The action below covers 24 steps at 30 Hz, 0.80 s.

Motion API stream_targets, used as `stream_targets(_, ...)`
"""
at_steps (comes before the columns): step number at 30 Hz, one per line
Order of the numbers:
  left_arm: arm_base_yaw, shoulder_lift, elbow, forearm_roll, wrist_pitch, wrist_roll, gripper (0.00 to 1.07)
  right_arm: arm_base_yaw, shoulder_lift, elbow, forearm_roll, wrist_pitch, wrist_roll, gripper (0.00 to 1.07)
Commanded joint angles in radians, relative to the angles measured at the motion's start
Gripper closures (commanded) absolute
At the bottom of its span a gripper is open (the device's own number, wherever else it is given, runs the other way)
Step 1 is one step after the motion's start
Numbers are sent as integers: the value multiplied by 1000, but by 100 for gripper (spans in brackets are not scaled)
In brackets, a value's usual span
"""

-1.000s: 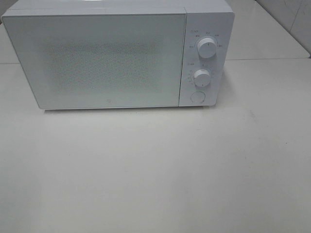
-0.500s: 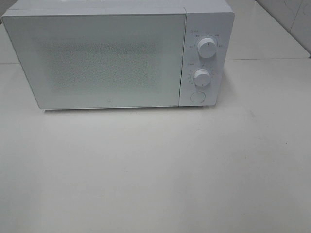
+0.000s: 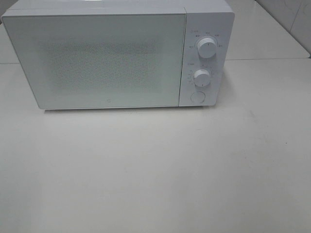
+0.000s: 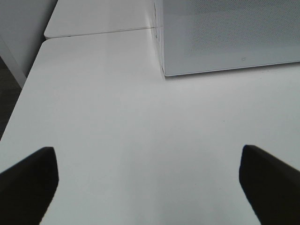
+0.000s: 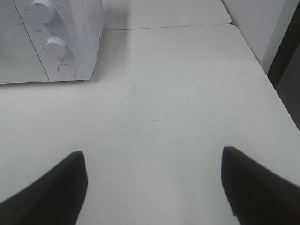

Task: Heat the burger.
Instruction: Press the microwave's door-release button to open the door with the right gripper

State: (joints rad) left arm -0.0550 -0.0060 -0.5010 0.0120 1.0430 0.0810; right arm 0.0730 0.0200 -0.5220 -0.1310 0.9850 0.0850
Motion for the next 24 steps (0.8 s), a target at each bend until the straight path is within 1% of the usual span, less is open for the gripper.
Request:
stream_targets(1, 2, -19, 3, 3, -2, -5, 9, 1, 54, -8, -8, -48, -1, 31)
stream_targets(2, 2, -19, 3, 3, -2, -5, 9, 2, 87, -10, -8, -83, 0, 31)
stream_targets(6, 2, -19, 3, 3, -2, -5, 9, 2, 133, -10, -8, -143, 0, 31)
stream_targets(7, 2, -19, 3, 3, -2, -5, 9, 2, 169, -10, -8, -194, 3, 31)
stream_targets(9, 2, -19, 3, 3, -2, -5, 9, 2, 185, -8, -7, -221, 3, 31)
stream_targets(10, 2, -19, 3, 3, -2, -5, 9, 2, 222, -6, -6, -265, 3, 31)
stream_targets(11, 2, -19, 3, 3, -2, -5, 9, 2, 222, -6, -6, -265, 3, 31)
stream_targets(13, 2, -19, 3, 3, -2, -5, 9, 2, 284, -5, -3, -334, 3, 31)
stream_targets(14, 2, -19, 3, 3, -2, -5, 9, 2, 284, -5, -3, -334, 3, 31)
stream_targets(16, 2, -19, 3, 3, -2, -5, 9, 2, 349, -5, -3, -412, 3, 31)
stream_targets(18, 2, -19, 3, 3, -2, -5, 9, 2, 373, -5, -3, -439, 3, 31)
stream_targets(19, 2, -19, 3, 3, -2, -5, 9, 2, 417, -5, -3, -492, 3, 32)
stream_targets(20, 2, -19, 3, 3, -2, -5, 9, 2, 417, -5, -3, -492, 3, 32)
stream_targets(21, 2, -19, 3, 3, -2, -5, 9, 2, 468, -5, -3, -540, 3, 32)
stream_targets(23, 2, -19, 3, 3, -2, -5, 9, 2, 493, -5, -3, -567, 3, 32)
stream_targets(24, 2, -19, 3, 3, -2, -5, 9, 2, 539, -5, -3, -617, 3, 32)
